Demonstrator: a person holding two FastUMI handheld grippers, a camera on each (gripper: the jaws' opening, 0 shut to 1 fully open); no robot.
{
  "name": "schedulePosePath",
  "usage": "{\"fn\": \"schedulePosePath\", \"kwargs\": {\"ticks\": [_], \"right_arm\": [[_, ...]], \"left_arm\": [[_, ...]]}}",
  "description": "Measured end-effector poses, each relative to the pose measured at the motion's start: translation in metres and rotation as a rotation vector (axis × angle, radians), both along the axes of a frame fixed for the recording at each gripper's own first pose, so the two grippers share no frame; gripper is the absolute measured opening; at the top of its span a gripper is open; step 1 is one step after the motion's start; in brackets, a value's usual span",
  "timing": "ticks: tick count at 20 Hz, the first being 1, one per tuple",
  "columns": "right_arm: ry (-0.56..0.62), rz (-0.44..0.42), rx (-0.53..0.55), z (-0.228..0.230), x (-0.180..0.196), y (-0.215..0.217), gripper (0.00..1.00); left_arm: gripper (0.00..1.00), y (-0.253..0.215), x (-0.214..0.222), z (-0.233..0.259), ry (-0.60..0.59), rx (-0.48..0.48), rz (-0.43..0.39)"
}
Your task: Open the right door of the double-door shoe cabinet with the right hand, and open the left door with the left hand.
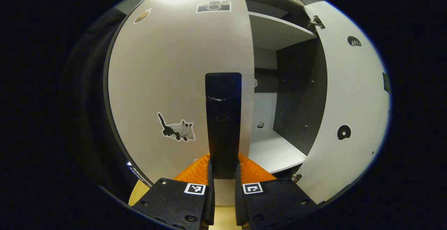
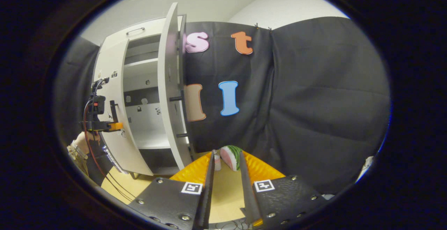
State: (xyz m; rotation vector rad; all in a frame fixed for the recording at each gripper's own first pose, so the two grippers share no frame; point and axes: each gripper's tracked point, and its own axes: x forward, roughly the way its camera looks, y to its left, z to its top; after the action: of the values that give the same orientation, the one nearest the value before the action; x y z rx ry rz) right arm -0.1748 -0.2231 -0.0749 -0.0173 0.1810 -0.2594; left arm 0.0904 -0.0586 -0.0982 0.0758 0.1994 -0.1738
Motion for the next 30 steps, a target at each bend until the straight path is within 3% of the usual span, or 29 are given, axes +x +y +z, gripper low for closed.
{"fn": "schedulePosePath", "kwargs": {"ticks": [11,24,26,27,30], "right_arm": [[0.019,0.111,0.012,-0.005,0.005,0.023,0.30],[0.044,0.237,0.003,-0.012,0.052,0.060,0.30],[0.050,0.252,-0.013,-0.012,0.057,0.066,0.49],[0.053,0.257,-0.020,-0.012,0.058,0.069,0.40],[0.065,0.272,-0.037,-0.015,0.066,0.078,0.40]], "left_arm": [[0.24,0.009,-0.008,-0.001,0.002,-0.009,-0.023],[0.24,0.015,-0.016,-0.003,0.016,-0.021,-0.073],[0.24,0.016,-0.017,-0.003,0.013,-0.023,-0.081],[0.24,0.016,-0.017,-0.003,0.011,-0.024,-0.083],[0.24,0.017,-0.018,-0.003,0.004,-0.023,-0.089]]}}
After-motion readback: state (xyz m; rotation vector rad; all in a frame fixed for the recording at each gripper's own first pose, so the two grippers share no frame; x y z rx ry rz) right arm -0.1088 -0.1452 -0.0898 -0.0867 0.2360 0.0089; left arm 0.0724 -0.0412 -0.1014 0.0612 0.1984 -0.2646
